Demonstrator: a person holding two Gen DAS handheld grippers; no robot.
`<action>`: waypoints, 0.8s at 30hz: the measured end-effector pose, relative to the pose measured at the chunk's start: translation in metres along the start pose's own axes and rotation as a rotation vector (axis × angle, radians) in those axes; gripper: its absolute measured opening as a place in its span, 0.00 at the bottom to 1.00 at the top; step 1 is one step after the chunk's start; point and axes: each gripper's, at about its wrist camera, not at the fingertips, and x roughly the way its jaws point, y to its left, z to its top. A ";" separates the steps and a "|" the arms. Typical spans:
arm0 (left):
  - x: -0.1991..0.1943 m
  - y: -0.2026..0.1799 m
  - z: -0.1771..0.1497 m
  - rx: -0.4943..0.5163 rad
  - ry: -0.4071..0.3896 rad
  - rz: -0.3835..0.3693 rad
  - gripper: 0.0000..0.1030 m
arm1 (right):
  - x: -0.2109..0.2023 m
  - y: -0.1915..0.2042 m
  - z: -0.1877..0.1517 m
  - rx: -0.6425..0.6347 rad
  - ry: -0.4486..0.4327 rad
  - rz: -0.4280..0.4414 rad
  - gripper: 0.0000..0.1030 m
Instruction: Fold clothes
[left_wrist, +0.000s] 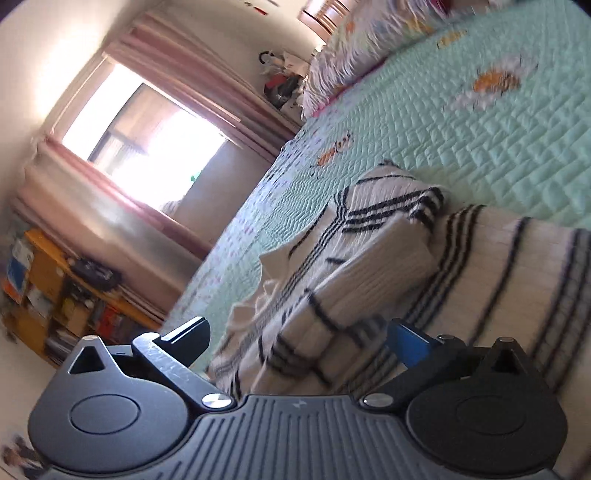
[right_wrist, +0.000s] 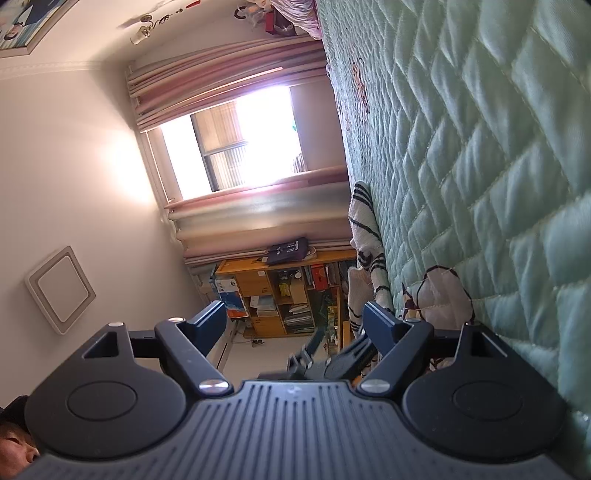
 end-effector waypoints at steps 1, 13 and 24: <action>-0.009 0.011 -0.007 -0.056 -0.006 -0.042 0.99 | 0.002 0.004 -0.002 -0.023 0.011 -0.005 0.79; -0.043 0.178 -0.216 -0.903 0.161 -0.216 0.99 | 0.180 0.040 -0.052 -0.182 0.272 -0.027 0.83; -0.018 0.185 -0.326 -1.333 -0.022 -0.326 0.99 | 0.408 -0.014 -0.103 -0.080 0.508 -0.168 0.82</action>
